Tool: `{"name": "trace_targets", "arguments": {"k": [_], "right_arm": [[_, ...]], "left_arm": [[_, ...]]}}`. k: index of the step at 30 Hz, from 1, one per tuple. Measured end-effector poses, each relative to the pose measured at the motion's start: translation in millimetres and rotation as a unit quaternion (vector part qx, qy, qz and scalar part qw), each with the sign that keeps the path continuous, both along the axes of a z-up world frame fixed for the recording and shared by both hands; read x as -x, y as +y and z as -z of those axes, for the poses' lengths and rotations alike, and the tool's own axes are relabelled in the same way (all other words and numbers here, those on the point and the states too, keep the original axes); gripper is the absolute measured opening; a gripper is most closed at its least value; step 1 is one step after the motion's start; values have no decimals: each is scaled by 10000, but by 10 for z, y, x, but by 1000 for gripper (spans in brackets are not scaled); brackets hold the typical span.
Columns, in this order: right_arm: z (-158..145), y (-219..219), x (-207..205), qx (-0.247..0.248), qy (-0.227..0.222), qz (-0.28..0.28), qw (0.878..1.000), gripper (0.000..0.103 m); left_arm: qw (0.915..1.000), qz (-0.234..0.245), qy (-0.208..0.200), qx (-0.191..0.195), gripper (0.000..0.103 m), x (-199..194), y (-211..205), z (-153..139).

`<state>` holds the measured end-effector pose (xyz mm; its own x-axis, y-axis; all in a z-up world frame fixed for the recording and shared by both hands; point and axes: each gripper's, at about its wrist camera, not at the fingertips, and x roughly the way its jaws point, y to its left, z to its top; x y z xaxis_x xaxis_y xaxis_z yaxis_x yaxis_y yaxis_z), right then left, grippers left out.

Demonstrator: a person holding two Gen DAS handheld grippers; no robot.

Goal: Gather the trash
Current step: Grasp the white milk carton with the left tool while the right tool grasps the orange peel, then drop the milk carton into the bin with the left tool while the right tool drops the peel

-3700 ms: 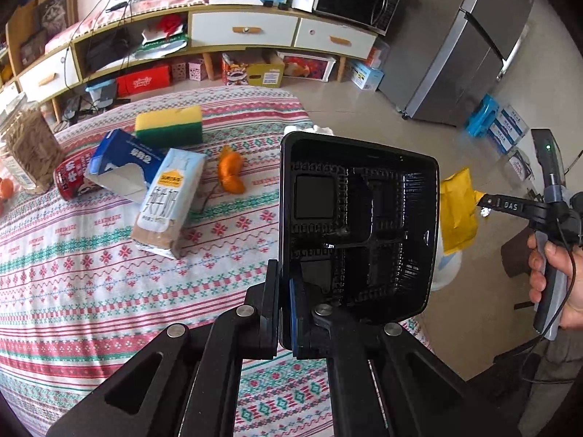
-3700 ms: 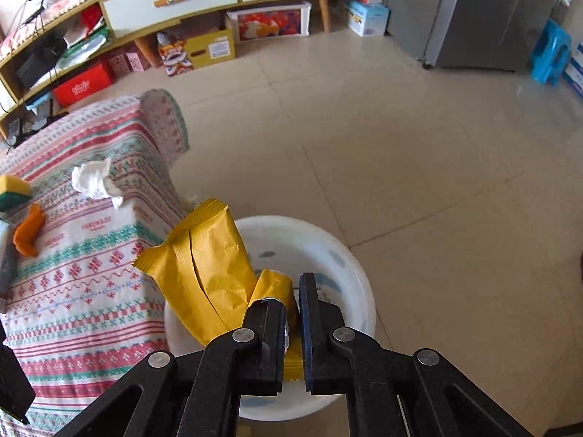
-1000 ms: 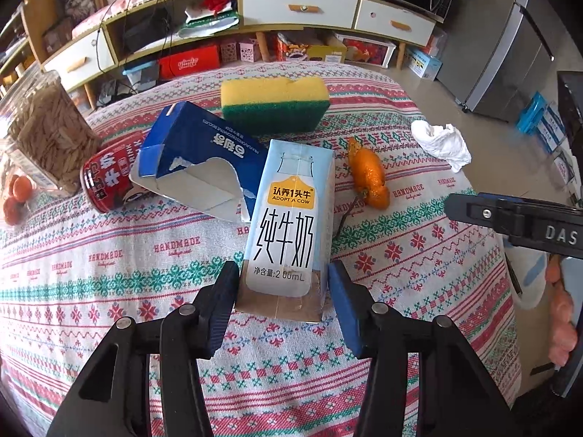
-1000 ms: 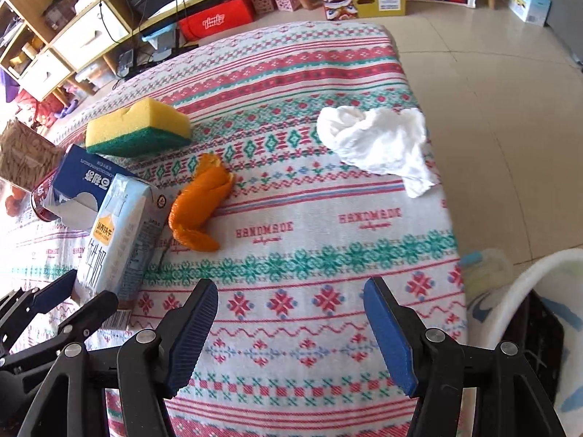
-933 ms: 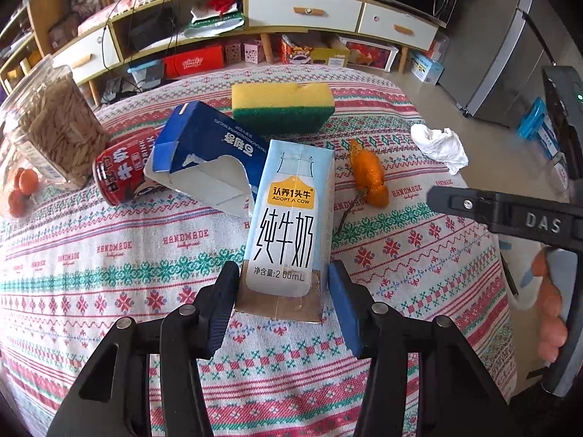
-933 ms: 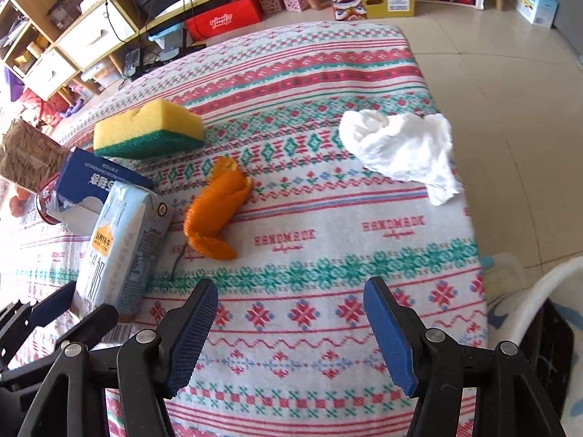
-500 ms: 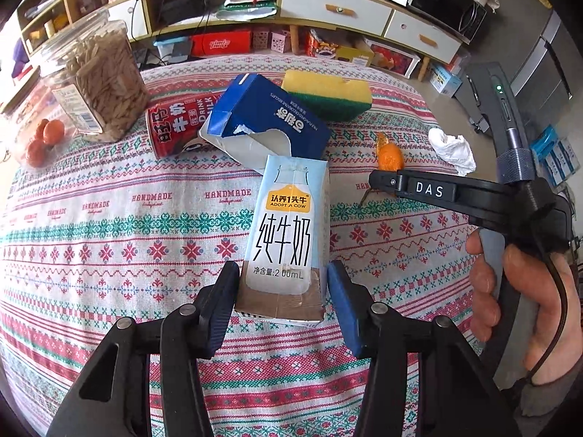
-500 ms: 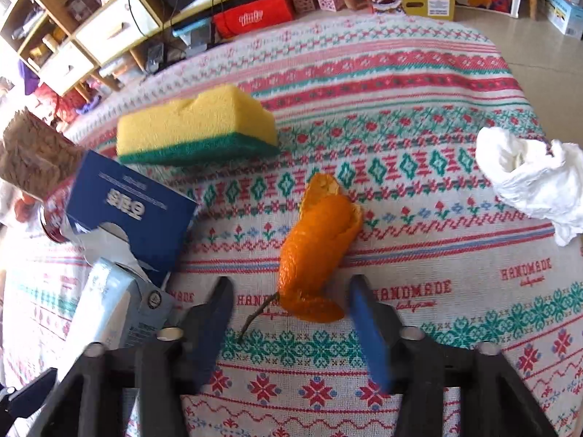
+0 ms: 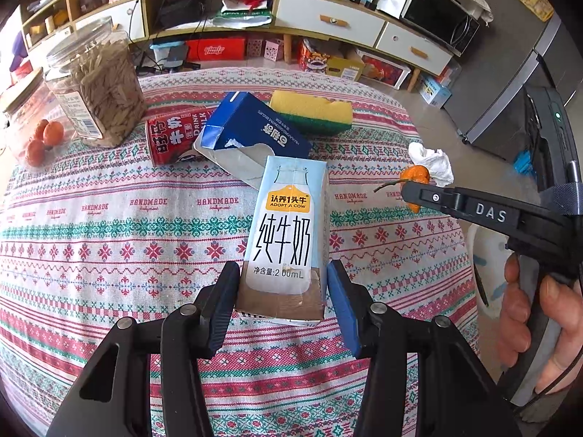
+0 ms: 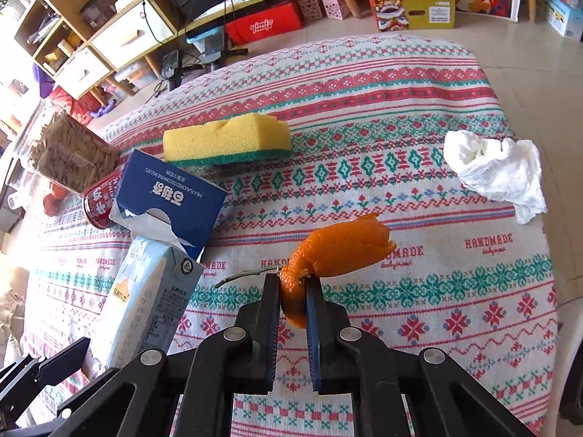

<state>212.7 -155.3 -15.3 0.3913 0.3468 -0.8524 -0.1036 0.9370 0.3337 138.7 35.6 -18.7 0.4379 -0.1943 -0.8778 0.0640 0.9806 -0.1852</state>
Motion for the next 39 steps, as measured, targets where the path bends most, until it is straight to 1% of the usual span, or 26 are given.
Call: {"name": "trace_targets", "arguments": {"k": [2,7,15,19,23,27,30,32,36,39], "right_arm": [[-79,-40,83,-14,-76,-10,10000,11],[-166,-174,273,-130,-92,50,9999,11],[-356,-560,502,-152,-310,362,9987,11],[-481,-719,668,-176,-453,478,9977,11],[-509,-873,822,-139,-396,567,9975,11],[-568,-1187,991,-212,-421,864,9951,11],[-601,-1486,1089,-354,-414,1192,9914,11],[-638,-1714,1155,-430,-443,1442,9876,11],[-708,-2188,1291,-616,-539,1905,9783,11],[-644,-2509,1353,-589,-403,2307,9704,11]], "left_arm": [[10000,17,-58,60,52,23,-2,-58],[9997,101,-119,208,52,91,-52,-158],[9987,312,-291,261,52,241,-260,-312],[9979,432,-390,285,52,326,-439,-370],[9972,596,-318,327,52,409,-676,-331],[9958,775,-209,441,52,482,-913,-294],[9941,961,-253,433,52,554,-1067,-340],[9931,1063,-291,405,52,574,-1177,-375],[9890,1340,-308,551,52,609,-1482,-425],[9853,1541,-242,700,52,628,-1780,-389]]}}
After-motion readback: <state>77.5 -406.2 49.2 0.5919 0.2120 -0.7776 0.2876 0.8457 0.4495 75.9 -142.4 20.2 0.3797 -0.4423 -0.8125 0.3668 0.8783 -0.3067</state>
